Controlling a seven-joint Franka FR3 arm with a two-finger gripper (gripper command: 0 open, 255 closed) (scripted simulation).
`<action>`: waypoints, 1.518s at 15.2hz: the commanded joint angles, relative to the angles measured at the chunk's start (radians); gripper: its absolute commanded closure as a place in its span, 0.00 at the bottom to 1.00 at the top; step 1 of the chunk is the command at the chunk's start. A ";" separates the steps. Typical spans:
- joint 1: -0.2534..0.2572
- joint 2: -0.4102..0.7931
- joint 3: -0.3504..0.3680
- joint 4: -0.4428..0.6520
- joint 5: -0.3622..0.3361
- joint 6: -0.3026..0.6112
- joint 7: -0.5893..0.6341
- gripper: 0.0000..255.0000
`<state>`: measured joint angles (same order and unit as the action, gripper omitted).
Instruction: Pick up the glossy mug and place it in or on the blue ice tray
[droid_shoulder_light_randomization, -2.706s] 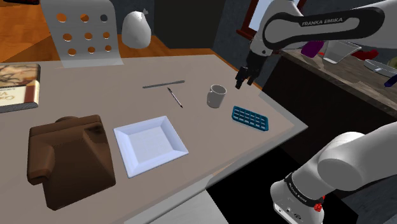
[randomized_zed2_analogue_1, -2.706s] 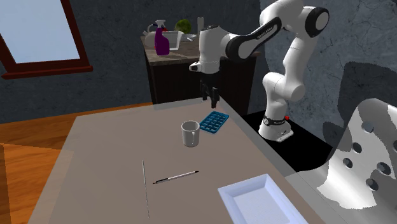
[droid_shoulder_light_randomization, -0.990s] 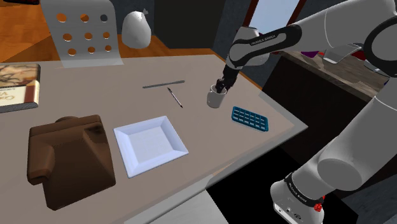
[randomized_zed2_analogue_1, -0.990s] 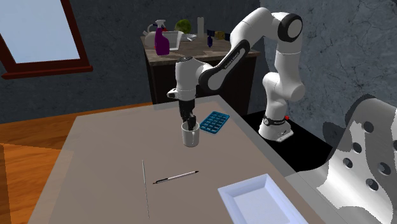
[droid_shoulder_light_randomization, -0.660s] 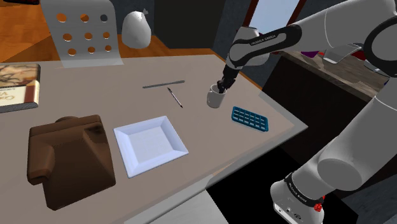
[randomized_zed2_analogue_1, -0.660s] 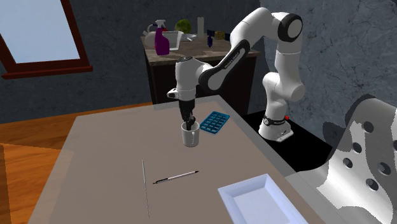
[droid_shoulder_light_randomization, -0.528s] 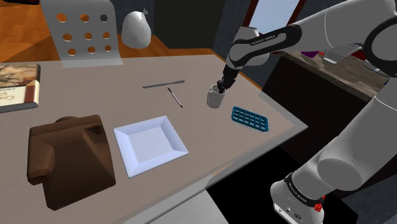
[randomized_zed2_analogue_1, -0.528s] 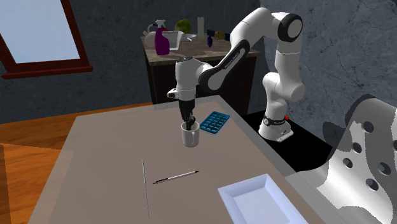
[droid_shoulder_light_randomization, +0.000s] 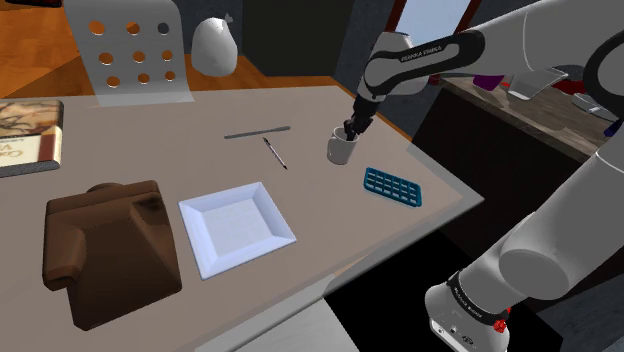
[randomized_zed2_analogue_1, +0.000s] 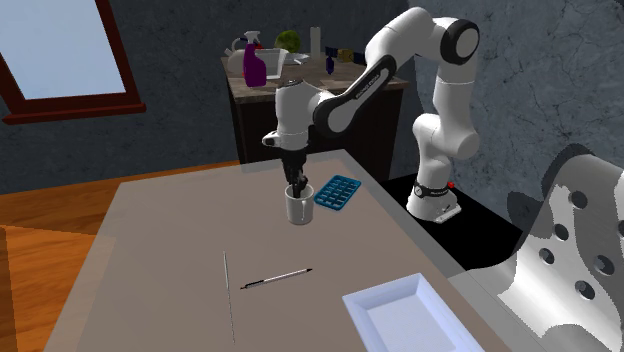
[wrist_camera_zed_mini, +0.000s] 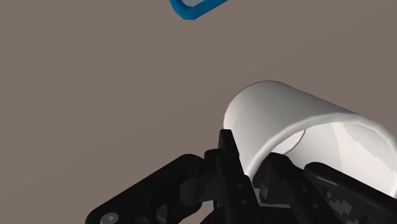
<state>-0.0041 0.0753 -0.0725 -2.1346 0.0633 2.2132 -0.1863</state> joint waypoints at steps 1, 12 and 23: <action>0.000 -0.011 0.000 0.018 -0.002 -0.029 0.002 1.00; 0.000 -0.068 -0.001 0.103 -0.012 -0.170 0.013 1.00; -0.062 -0.376 -0.064 -0.180 -0.058 -0.198 -0.084 1.00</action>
<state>-0.0574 -0.2662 -0.1277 -2.2796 0.0127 2.0152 -0.2572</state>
